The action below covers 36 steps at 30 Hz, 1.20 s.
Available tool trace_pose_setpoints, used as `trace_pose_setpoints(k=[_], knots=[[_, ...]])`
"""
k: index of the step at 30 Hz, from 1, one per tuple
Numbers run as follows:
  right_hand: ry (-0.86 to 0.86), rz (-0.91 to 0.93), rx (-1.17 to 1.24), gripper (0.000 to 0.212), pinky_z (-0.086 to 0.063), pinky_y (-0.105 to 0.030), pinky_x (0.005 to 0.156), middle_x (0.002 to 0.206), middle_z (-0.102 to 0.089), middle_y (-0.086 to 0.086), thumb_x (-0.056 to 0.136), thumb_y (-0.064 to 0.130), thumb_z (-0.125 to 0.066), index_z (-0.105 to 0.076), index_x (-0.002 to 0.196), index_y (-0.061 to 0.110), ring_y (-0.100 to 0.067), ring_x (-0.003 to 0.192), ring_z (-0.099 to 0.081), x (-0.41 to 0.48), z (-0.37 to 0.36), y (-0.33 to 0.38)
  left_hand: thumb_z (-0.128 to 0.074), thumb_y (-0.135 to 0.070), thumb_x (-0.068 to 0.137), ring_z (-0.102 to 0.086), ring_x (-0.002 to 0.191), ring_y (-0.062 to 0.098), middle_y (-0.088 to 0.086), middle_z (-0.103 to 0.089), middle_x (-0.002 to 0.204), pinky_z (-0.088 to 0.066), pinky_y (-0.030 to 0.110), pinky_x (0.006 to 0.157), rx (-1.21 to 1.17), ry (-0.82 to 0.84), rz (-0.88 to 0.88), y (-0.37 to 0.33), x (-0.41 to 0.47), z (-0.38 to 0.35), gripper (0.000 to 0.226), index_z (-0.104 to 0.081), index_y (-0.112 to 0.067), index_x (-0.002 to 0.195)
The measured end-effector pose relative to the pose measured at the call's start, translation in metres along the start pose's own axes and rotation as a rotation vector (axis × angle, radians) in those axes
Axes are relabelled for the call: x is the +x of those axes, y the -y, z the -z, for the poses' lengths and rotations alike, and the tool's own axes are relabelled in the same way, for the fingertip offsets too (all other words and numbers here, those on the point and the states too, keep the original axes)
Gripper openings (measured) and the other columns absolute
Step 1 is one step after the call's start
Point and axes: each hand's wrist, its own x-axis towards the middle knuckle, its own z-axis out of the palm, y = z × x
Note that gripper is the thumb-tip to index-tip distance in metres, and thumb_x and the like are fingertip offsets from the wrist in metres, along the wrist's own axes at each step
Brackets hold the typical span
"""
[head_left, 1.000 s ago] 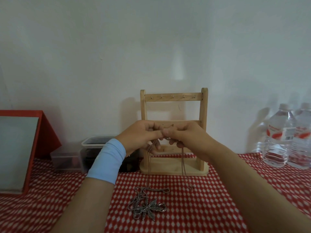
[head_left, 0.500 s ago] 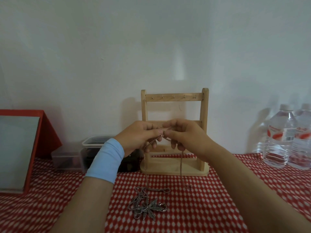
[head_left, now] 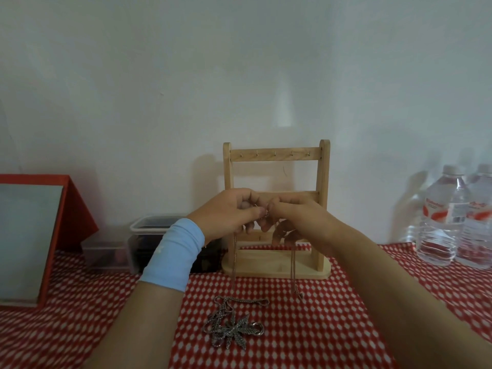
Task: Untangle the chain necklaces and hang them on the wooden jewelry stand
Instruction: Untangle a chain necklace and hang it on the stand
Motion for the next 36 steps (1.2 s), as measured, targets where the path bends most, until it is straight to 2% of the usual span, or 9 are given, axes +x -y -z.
trace_pose_setpoints(k=[6, 13, 17, 21, 23, 26, 31, 34, 36], knots=[[0.026, -0.061, 0.048, 0.022, -0.057, -0.035, 0.067, 0.092, -0.077, -0.008, 0.092, 0.018, -0.063, -0.076, 0.105, 0.006, -0.026, 0.072, -0.069, 0.001, 0.001, -0.002, -0.073, -0.013, 0.084, -0.066, 0.064, 0.007, -0.002, -0.076, 0.080, -0.049, 0.015, 0.062, 0.118, -0.044, -0.058, -0.002, -0.001, 0.009, 0.015, -0.066, -0.021, 0.095], [0.170, -0.085, -0.057, 0.014, -0.062, -0.034, 0.087, 0.089, -0.079, -0.012, 0.089, 0.010, -0.075, -0.078, 0.099, 0.001, -0.022, 0.081, -0.076, -0.002, 0.010, -0.002, -0.079, -0.012, 0.078, -0.071, 0.072, 0.009, -0.004, -0.075, 0.077, -0.051, 0.014, 0.065, 0.152, 0.020, -0.080, -0.004, -0.003, 0.012, 0.019, -0.069, -0.019, 0.092], [0.193, -0.118, -0.004, 0.006, -0.058, -0.045, 0.095, 0.086, -0.077, -0.013, 0.091, 0.004, -0.072, -0.075, 0.096, 0.002, -0.027, 0.080, -0.075, -0.001, 0.009, -0.002, -0.080, -0.013, 0.078, -0.071, 0.078, 0.011, -0.002, -0.075, 0.080, -0.054, 0.016, 0.071, 0.182, 0.022, -0.091, -0.003, -0.002, 0.010, 0.018, -0.071, -0.019, 0.092], [0.119, -0.110, 0.107, 0.014, -0.058, -0.050, 0.089, 0.086, -0.077, -0.014, 0.091, 0.000, -0.069, -0.071, 0.084, 0.011, -0.030, 0.075, -0.076, 0.002, 0.006, -0.006, -0.079, -0.023, 0.080, -0.070, 0.080, 0.009, -0.003, -0.075, 0.082, -0.055, 0.022, 0.077, 0.268, 0.022, -0.059, 0.001, 0.000, 0.010, 0.007, -0.075, -0.023, 0.085], [0.090, -0.123, 0.150, 0.011, -0.060, -0.051, 0.087, 0.089, -0.077, -0.015, 0.091, 0.000, -0.069, -0.072, 0.087, 0.010, -0.029, 0.074, -0.075, 0.003, 0.004, -0.009, -0.078, -0.025, 0.080, -0.070, 0.080, 0.010, -0.004, -0.075, 0.081, -0.056, 0.025, 0.078, 0.314, 0.012, -0.060, 0.002, 0.001, 0.010, 0.003, -0.075, -0.024, 0.081], [0.097, -0.148, 0.169, 0.005, -0.057, -0.055, 0.093, 0.093, -0.075, -0.016, 0.091, 0.006, -0.070, -0.074, 0.094, 0.006, -0.030, 0.081, -0.075, 0.003, 0.002, -0.012, -0.078, -0.026, 0.080, -0.069, 0.081, 0.013, -0.003, -0.074, 0.082, -0.057, 0.032, 0.082, 0.356, 0.008, -0.065, 0.004, 0.002, 0.013, 0.005, -0.075, -0.023, 0.082], [0.051, -0.173, 0.071, 0.010, -0.059, -0.052, 0.094, 0.091, -0.077, -0.016, 0.090, 0.015, -0.075, -0.080, 0.091, 0.007, -0.032, 0.085, -0.074, 0.004, 0.000, -0.014, -0.077, -0.021, 0.081, -0.067, 0.084, 0.013, -0.003, -0.073, 0.085, -0.056, 0.033, 0.084, 0.392, 0.026, -0.079, 0.006, 0.003, 0.011, 0.005, -0.076, -0.022, 0.085], [0.024, -0.141, 0.063, 0.013, -0.063, -0.047, 0.082, 0.077, -0.076, -0.010, 0.091, 0.012, -0.072, -0.078, 0.082, 0.006, -0.024, 0.070, -0.075, 0.003, 0.000, -0.012, -0.078, -0.019, 0.080, -0.068, 0.084, 0.012, -0.005, -0.073, 0.085, -0.057, 0.031, 0.084, 0.376, 0.018, -0.076, 0.008, 0.004, 0.008, 0.007, -0.075, -0.022, 0.085], [-0.009, -0.110, 0.045, 0.016, -0.063, -0.044, 0.079, 0.077, -0.078, -0.008, 0.095, 0.013, -0.068, -0.077, 0.087, 0.004, -0.023, 0.072, -0.077, 0.002, 0.000, -0.011, -0.079, -0.018, 0.080, -0.069, 0.082, 0.014, -0.003, -0.073, 0.084, -0.058, 0.033, 0.084, 0.350, -0.001, -0.064, 0.011, 0.007, 0.006, 0.008, -0.074, -0.022, 0.084]])
